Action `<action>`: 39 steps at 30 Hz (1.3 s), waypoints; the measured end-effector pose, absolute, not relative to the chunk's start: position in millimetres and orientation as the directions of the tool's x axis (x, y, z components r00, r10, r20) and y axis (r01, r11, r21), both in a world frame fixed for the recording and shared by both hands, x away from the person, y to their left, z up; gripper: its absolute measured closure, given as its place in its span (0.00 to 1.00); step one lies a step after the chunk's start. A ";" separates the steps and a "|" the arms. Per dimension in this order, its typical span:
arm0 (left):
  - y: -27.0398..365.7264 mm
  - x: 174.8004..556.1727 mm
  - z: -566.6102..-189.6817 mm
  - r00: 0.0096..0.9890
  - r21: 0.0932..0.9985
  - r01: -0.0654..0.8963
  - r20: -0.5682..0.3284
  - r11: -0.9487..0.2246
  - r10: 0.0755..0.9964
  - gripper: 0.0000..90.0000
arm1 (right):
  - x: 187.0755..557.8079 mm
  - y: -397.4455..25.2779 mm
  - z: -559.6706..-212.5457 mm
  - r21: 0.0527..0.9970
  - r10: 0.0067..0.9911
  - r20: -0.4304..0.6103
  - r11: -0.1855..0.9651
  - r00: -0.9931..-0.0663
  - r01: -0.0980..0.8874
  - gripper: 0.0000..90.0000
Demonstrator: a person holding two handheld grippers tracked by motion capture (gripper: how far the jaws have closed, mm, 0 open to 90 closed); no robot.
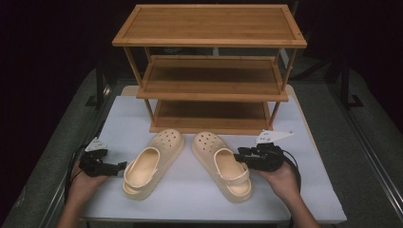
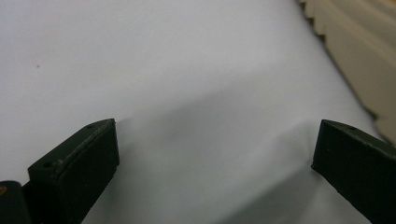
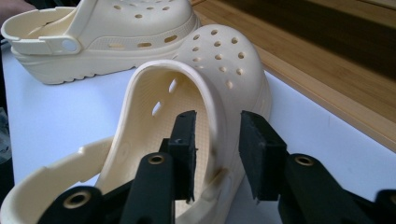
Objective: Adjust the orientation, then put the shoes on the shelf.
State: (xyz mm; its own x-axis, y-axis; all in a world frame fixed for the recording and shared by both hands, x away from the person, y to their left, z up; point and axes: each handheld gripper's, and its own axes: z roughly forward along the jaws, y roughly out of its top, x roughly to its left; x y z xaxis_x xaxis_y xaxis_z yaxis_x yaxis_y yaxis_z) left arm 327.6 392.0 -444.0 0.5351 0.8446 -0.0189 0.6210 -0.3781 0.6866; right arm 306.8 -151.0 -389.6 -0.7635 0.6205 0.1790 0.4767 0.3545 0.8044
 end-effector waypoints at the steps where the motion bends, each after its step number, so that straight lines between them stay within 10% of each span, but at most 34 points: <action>1: 391.4 327.2 -441.3 0.538 0.689 0.617 -0.018 -0.379 0.843 0.00 | 307.4 -152.4 -389.3 0.808 0.621 0.186 0.345 -0.761 0.478 0.70; 19: 348.4 311.0 -379.6 0.700 0.787 0.481 -0.079 -0.387 0.710 0.08 | 314.9 -148.2 -386.6 0.808 0.594 0.212 0.341 -0.776 0.482 0.59; 39: 313.1 323.0 -393.8 0.746 0.750 0.458 -0.033 -0.477 0.665 0.67 | 327.1 -135.9 -399.5 0.760 0.598 0.195 0.409 -0.777 0.506 0.78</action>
State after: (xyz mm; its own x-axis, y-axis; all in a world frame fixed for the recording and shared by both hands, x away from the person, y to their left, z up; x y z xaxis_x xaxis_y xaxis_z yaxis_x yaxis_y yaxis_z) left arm 323.0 313.1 -393.8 0.7463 0.6648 -0.0325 0.4577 -0.4770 0.7503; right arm 327.1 -135.9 -399.5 -0.7773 0.5981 0.1953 0.5057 0.4092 0.7595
